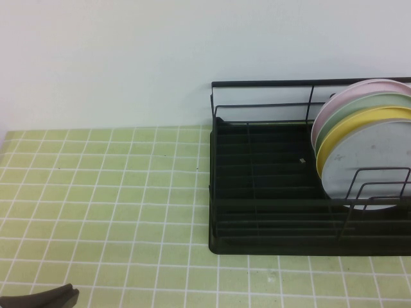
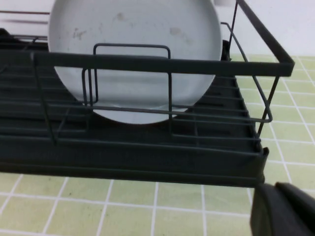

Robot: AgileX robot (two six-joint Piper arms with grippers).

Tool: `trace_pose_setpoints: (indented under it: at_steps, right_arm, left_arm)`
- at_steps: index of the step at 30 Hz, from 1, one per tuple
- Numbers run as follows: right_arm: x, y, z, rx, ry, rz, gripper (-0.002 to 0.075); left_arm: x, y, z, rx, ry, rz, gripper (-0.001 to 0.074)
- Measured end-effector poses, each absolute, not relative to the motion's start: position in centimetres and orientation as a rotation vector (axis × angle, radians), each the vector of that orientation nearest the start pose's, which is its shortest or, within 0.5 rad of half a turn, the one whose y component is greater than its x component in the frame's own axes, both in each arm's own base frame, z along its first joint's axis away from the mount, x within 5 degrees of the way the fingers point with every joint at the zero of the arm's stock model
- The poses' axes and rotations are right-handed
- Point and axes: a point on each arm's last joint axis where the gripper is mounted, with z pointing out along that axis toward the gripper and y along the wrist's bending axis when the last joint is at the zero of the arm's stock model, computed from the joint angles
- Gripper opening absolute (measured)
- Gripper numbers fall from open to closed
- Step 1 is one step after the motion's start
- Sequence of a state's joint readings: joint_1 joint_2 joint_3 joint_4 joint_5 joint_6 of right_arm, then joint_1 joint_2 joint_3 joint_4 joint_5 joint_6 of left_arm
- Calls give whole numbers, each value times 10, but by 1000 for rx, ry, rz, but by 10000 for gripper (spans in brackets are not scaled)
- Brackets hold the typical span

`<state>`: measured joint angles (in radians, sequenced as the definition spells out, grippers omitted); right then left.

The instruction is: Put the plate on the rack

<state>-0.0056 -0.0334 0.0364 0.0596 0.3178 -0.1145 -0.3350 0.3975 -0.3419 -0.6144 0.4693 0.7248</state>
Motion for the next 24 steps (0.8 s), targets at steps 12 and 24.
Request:
trace_pose_setpoints:
  at_steps: [12, 24]
  right_arm:
    - [53, 4, 174, -103, 1799, 5, 1]
    - [53, 4, 174, -103, 1805, 5, 1]
  left_arm:
    - [74, -51, 267, 649, 1827, -371, -1]
    - [74, -51, 267, 649, 1827, -371, -2]
